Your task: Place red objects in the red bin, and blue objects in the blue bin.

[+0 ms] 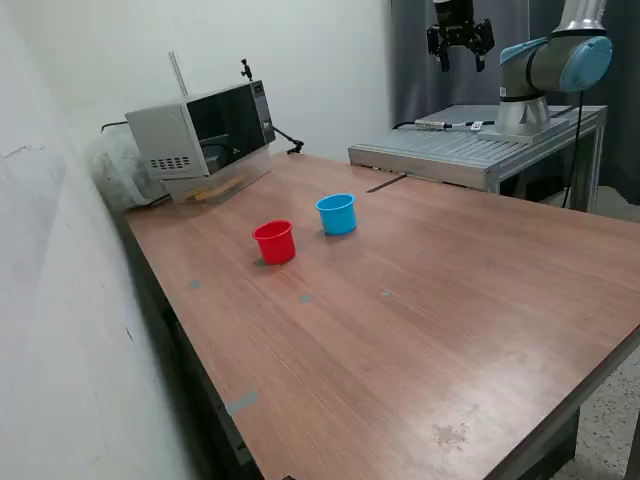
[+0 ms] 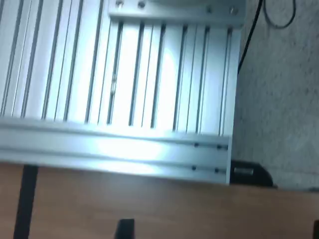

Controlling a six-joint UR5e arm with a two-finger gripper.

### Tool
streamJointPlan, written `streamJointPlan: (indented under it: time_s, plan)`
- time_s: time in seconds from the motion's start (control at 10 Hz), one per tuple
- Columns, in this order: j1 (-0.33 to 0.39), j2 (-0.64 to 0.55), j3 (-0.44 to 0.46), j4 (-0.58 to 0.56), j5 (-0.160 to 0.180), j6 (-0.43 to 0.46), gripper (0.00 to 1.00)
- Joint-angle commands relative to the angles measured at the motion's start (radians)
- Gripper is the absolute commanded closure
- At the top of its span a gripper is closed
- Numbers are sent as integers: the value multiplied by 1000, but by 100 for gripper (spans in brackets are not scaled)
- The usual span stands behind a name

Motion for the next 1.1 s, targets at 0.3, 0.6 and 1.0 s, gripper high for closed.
streamJointPlan:
  time_s: [0.3, 0.6, 1.0]
  plan:
    - [-17, -1, -24, 123, 3, 31, 0]
    - [-15, -1, -28, 125, 3, 31, 0]
    - [-13, -1, -40, 125, 4, 31, 0]
